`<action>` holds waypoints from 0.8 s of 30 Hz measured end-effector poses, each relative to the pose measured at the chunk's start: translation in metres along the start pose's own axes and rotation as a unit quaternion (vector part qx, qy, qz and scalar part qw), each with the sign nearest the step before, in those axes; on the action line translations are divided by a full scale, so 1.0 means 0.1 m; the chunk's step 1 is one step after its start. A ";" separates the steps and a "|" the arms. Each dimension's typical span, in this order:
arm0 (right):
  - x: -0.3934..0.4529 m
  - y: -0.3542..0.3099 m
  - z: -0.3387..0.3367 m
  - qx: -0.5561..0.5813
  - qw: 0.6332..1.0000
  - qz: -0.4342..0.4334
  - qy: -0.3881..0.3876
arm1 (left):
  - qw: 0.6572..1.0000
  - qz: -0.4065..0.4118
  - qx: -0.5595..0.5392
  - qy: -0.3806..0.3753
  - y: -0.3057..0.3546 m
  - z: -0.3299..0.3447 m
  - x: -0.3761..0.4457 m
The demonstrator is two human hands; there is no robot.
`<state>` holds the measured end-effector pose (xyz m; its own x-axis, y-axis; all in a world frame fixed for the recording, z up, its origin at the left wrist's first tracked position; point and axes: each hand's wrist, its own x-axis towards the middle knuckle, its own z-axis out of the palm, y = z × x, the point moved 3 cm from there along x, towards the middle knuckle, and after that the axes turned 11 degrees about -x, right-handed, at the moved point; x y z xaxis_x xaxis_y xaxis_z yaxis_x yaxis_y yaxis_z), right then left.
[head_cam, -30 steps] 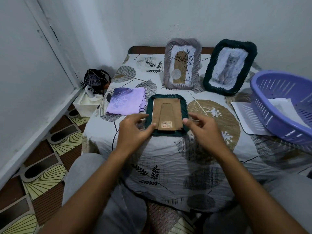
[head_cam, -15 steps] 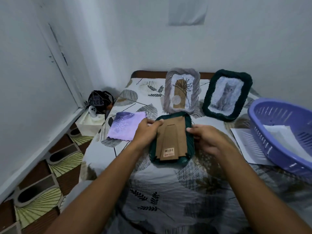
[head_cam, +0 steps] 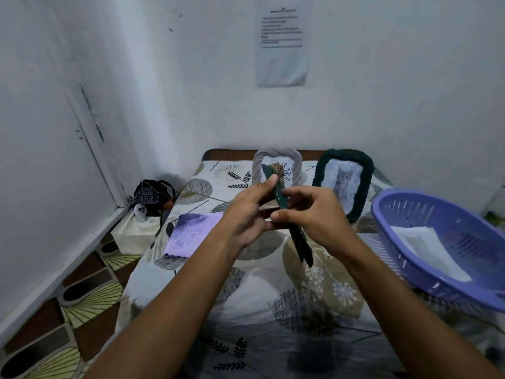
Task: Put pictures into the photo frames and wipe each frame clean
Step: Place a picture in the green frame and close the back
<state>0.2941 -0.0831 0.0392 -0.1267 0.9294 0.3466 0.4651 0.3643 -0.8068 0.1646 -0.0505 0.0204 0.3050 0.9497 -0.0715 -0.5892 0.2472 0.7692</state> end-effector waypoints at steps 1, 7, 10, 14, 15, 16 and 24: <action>0.01 0.00 0.01 -0.031 0.999 -0.008 0.001 | 0.999 -0.006 -0.034 -0.008 -0.02 -0.02 0.00; 0.06 0.11 -0.03 -0.140 0.989 -0.010 0.043 | 0.987 -0.039 -0.153 -0.030 -0.20 -0.32 0.08; 0.11 0.43 -0.16 -0.199 0.973 0.075 0.088 | 0.979 -0.039 -0.194 -0.055 -0.23 -0.49 0.09; -0.03 0.80 -0.07 0.093 0.953 0.286 -0.039 | 0.974 -0.060 -0.195 -0.096 -0.28 -0.58 0.01; -0.08 0.85 -0.01 0.192 0.928 0.316 -0.055 | 0.974 -0.067 -0.194 -0.099 -0.30 -0.62 0.01; -0.11 0.90 0.03 0.251 0.910 0.325 -0.057 | 0.973 -0.074 -0.195 -0.097 -0.32 -0.65 0.01; -0.18 1.26 0.17 0.277 0.890 0.361 0.028 | 0.989 -0.090 -0.009 0.115 -0.41 -0.97 0.08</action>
<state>0.3402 -0.0530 -0.0769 0.0809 0.9344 -0.3468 -0.0986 -0.3387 -0.9357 0.1186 -0.0343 -0.0727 0.2291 0.9081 -0.3504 -0.5548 0.4176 0.7196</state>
